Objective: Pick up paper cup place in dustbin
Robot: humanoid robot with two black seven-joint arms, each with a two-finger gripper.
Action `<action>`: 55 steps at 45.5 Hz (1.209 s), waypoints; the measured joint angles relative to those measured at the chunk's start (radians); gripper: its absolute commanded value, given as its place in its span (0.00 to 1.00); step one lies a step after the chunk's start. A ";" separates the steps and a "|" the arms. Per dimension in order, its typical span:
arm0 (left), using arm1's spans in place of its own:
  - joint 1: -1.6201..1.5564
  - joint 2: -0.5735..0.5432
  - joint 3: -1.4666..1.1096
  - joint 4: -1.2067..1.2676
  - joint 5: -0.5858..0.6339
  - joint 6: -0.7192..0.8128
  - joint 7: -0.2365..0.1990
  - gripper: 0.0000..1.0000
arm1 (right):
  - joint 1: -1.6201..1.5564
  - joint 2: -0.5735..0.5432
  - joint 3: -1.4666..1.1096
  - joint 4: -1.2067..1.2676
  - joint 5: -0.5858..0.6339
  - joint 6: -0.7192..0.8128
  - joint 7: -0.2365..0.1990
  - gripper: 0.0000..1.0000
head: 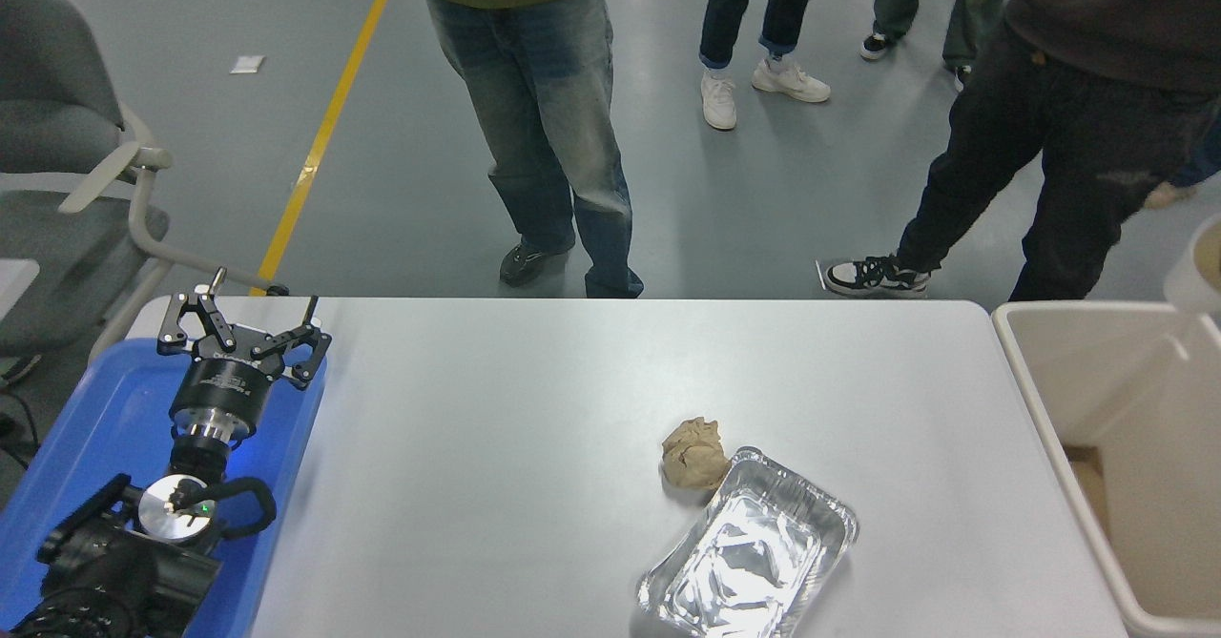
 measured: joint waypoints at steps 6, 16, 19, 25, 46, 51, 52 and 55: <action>0.000 0.000 0.000 0.000 0.000 0.000 0.000 0.99 | -0.195 0.060 0.152 -0.138 0.051 -0.045 -0.018 0.00; 0.000 0.000 0.000 0.000 -0.001 0.000 0.000 0.99 | -0.401 0.173 0.365 -0.294 0.149 -0.103 -0.074 0.00; 0.000 0.000 0.000 0.000 -0.001 0.000 0.000 0.99 | -0.441 0.203 0.422 -0.319 0.176 -0.123 -0.094 0.00; 0.000 0.000 0.000 0.000 -0.001 0.000 0.000 0.99 | -0.490 0.245 0.500 -0.348 0.207 -0.151 -0.120 0.00; 0.000 -0.001 0.000 0.000 -0.001 0.000 0.000 0.99 | -0.546 0.298 0.593 -0.377 0.248 -0.184 -0.146 1.00; 0.000 0.000 0.000 0.000 -0.001 0.000 0.000 0.99 | -0.545 0.298 0.593 -0.374 0.253 -0.184 -0.147 1.00; 0.000 0.000 0.000 0.000 -0.001 0.000 0.000 0.99 | -0.543 0.298 0.593 -0.373 0.254 -0.184 -0.147 1.00; 0.000 0.000 0.000 0.000 -0.001 0.000 0.000 0.99 | -0.536 0.296 0.592 -0.367 0.255 -0.182 -0.146 1.00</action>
